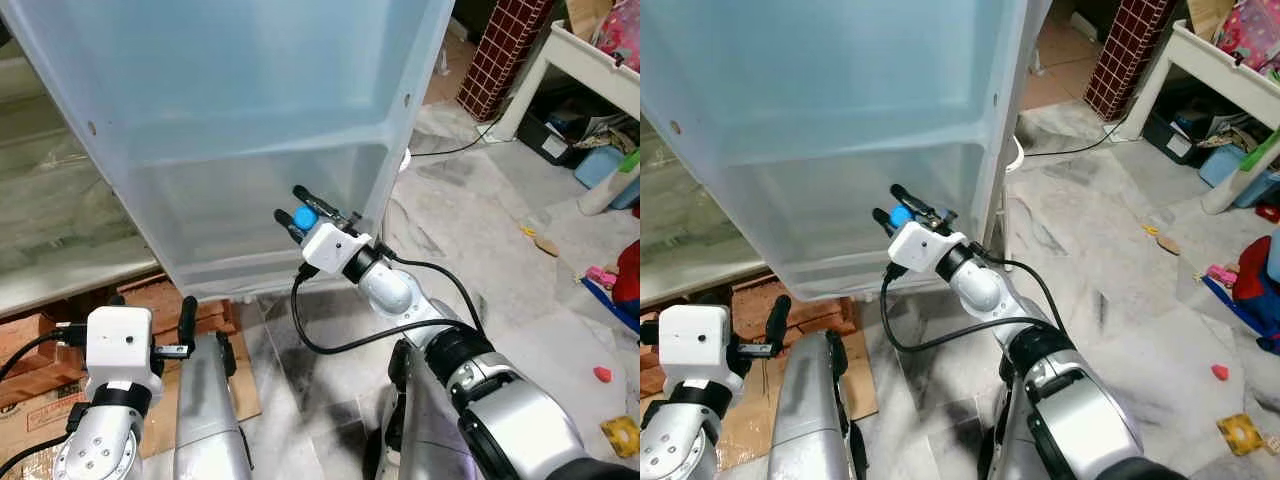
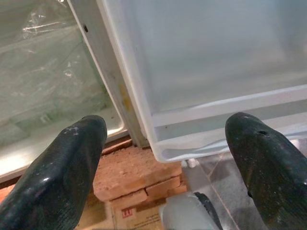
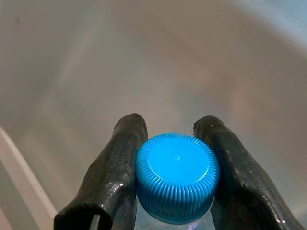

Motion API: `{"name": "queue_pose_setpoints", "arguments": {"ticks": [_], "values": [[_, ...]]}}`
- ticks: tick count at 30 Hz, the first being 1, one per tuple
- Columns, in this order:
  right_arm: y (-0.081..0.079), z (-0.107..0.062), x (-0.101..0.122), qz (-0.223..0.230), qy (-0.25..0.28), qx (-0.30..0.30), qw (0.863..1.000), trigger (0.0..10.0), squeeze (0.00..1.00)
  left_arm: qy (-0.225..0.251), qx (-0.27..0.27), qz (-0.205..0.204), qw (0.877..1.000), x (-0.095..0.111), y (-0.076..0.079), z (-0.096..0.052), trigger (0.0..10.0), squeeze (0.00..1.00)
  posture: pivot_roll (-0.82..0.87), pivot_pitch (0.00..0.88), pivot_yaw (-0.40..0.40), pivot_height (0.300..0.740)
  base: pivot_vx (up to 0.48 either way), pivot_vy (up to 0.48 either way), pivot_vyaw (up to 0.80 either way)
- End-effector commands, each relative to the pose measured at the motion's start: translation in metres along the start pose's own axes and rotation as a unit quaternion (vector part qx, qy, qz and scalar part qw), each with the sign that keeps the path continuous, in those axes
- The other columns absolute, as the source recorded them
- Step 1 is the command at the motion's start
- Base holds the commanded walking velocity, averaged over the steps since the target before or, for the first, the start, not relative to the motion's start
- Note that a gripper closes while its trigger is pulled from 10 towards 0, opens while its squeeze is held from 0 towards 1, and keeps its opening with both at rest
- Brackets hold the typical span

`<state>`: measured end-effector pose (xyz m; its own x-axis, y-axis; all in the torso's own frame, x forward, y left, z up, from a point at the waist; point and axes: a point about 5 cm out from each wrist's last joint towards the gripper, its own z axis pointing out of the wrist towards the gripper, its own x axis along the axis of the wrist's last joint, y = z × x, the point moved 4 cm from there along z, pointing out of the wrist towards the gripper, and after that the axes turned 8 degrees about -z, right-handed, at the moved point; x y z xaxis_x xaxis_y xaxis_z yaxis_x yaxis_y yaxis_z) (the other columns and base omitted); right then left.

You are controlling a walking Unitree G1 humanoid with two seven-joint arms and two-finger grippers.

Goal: Restocking fridge

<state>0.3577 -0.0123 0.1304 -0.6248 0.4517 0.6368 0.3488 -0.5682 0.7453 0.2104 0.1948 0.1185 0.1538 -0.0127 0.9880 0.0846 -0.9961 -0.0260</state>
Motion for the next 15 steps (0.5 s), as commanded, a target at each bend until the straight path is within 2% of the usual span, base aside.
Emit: {"name": "queue_pose_setpoints", "arguments": {"ticks": [1, 4, 7, 15], "values": [[0.004, -0.003, -0.015, -0.015, -0.041, -0.006, 0.999, 10.0, 0.00, -0.006, -0.001, 0.001, 1.000, 0.000, -0.001, -0.003, 10.0, 0.00, 0.26, 0.187, -0.033, 0.480, 0.000, 0.000, 0.00], [0.012, -0.004, -0.024, -0.016, -0.067, -0.025, 0.997, 10.0, 0.00, -0.007, -0.001, 0.001, 1.000, 0.000, -0.001, -0.003, 10.0, 0.00, 0.26, 0.185, -0.034, 0.480, 0.000, 0.000, 0.00], [0.021, -0.004, -0.033, 0.003, -0.096, -0.046, 0.994, 10.0, 0.00, -0.009, 0.000, 0.000, 1.000, 0.000, -0.001, -0.001, 10.0, 0.00, 0.26, 0.184, -0.035, 0.480, 0.000, 0.000, 0.00], [0.038, -0.008, -0.050, -0.003, -0.151, -0.085, 0.985, 10.0, 0.00, -0.012, 0.003, -0.002, 1.000, -0.001, -0.001, 0.000, 10.0, 0.00, 0.26, 0.183, -0.033, 0.480, 0.000, 0.000, 0.00]]}}
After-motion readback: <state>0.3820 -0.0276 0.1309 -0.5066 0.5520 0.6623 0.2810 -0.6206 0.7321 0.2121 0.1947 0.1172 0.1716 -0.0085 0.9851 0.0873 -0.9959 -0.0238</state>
